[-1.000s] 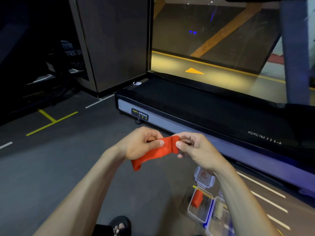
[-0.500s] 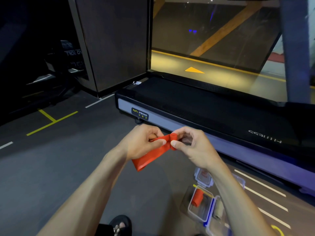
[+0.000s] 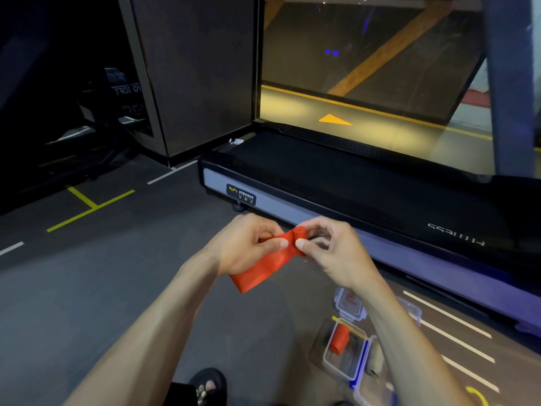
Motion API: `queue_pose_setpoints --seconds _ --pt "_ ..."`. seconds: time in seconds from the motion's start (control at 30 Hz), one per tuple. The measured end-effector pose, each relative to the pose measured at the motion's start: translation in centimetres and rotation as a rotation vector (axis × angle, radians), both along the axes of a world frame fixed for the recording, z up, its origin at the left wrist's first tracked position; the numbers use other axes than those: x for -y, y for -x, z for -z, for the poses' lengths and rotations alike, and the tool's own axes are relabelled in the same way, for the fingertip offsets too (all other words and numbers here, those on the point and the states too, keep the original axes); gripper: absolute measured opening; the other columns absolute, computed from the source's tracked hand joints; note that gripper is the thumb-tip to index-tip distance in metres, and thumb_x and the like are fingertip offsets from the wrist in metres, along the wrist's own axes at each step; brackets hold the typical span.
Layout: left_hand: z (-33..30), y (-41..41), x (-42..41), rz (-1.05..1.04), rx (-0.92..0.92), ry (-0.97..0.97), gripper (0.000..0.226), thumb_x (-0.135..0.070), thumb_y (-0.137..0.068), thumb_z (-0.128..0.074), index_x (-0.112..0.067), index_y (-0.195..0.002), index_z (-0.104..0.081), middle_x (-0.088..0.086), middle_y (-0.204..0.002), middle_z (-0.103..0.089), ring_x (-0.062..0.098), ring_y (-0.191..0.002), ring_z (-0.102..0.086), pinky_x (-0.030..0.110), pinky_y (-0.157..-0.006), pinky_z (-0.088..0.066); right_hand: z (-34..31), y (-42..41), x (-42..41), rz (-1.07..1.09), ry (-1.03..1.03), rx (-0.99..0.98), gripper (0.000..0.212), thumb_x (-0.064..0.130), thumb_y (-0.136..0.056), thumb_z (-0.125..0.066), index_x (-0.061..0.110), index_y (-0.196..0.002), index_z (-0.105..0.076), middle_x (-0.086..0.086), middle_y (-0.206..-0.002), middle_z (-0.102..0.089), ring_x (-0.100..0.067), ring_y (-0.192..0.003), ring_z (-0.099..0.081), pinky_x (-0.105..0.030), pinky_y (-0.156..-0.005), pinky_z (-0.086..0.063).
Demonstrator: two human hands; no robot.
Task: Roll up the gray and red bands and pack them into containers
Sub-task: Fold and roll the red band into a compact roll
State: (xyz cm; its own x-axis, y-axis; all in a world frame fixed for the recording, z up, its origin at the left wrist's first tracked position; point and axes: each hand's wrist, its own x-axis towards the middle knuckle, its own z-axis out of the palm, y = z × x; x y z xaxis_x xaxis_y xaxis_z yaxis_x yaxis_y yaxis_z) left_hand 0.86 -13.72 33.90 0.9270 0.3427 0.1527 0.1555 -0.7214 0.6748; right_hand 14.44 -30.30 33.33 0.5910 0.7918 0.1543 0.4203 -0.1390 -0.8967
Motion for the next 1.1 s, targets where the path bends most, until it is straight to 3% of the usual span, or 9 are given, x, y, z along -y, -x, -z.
queue_pose_setpoints --seconds 0.23,0.4,0.6,0.77,0.87,1.0,1.1 --pt "0.0 -0.1 0.1 0.005 0.007 -0.009 0.018 -0.038 -0.097 -0.067 -0.026 -0.085 -0.073 -0.009 -0.072 -0.071 0.002 -0.062 -0.059 0.022 -0.061 -0.045 0.4 -0.1 -0.3 0.026 0.048 0.039 0.023 0.033 -0.075 -0.083 0.037 -0.09 -0.066 0.009 -0.09 -0.075 -0.017 -0.087 -0.073 -0.05 -0.081 -0.061" --pt "0.3 -0.3 -0.3 -0.019 -0.022 -0.136 0.022 -0.04 -0.098 -0.064 -0.026 -0.083 -0.07 -0.013 -0.064 -0.064 0.004 -0.064 -0.057 0.02 -0.058 -0.039 0.3 -0.2 -0.1 0.019 0.032 0.032 0.022 0.016 -0.083 -0.084 0.029 -0.093 -0.069 0.005 -0.089 -0.074 -0.017 -0.086 -0.073 -0.047 -0.085 -0.061" --pt "0.6 -0.3 -0.9 0.003 -0.109 -0.263 0.034 -0.052 -0.099 -0.057 -0.023 -0.083 -0.065 -0.005 -0.068 -0.062 0.013 -0.068 -0.057 0.035 -0.066 -0.048 0.1 -0.4 0.1 0.023 0.021 0.044 0.02 0.011 -0.088 -0.079 0.027 -0.097 -0.072 0.004 -0.091 -0.074 -0.016 -0.087 -0.073 -0.046 -0.087 -0.061" --pt "0.1 -0.1 -0.7 0.059 -0.033 -0.139 0.029 -0.046 -0.102 -0.057 -0.024 -0.087 -0.069 -0.006 -0.069 -0.064 0.007 -0.063 -0.055 0.026 -0.064 -0.045 -0.1 -0.5 0.2 0.029 -0.001 0.025 0.024 0.01 -0.088 -0.079 0.025 -0.105 -0.072 0.003 -0.095 -0.073 -0.017 -0.088 -0.073 -0.045 -0.088 -0.061" --pt "0.3 -0.1 -0.5 0.074 -0.006 -0.058 0.027 -0.044 -0.102 -0.057 -0.025 -0.088 -0.072 -0.011 -0.066 -0.063 0.002 -0.059 -0.051 0.022 -0.06 -0.043 0.0 -0.4 0.1 0.015 0.021 0.049 0.019 0.014 -0.086 -0.082 0.025 -0.1 -0.076 0.004 -0.093 -0.077 -0.015 -0.091 -0.073 -0.044 -0.092 -0.059" --pt "0.2 0.0 -0.2 0.084 0.041 -0.016 0.028 -0.045 -0.101 -0.057 -0.026 -0.091 -0.074 -0.001 -0.075 -0.069 0.016 -0.066 -0.06 0.039 -0.066 -0.051 0.0 -0.5 0.0 0.016 0.021 0.038 0.02 0.017 -0.079 -0.088 0.021 -0.093 -0.074 0.001 -0.09 -0.077 -0.017 -0.09 -0.072 -0.043 -0.092 -0.057" --pt "0.2 0.0 -0.1 0.082 0.058 -0.002 0.03 -0.049 -0.099 -0.056 -0.027 -0.09 -0.074 0.002 -0.075 -0.069 0.022 -0.07 -0.062 0.043 -0.068 -0.051 0.1 -0.4 -0.2 0.032 0.048 0.034 0.029 0.024 -0.074 -0.092 0.022 -0.093 -0.071 0.002 -0.089 -0.076 -0.02 -0.088 -0.072 -0.039 -0.085 -0.059"
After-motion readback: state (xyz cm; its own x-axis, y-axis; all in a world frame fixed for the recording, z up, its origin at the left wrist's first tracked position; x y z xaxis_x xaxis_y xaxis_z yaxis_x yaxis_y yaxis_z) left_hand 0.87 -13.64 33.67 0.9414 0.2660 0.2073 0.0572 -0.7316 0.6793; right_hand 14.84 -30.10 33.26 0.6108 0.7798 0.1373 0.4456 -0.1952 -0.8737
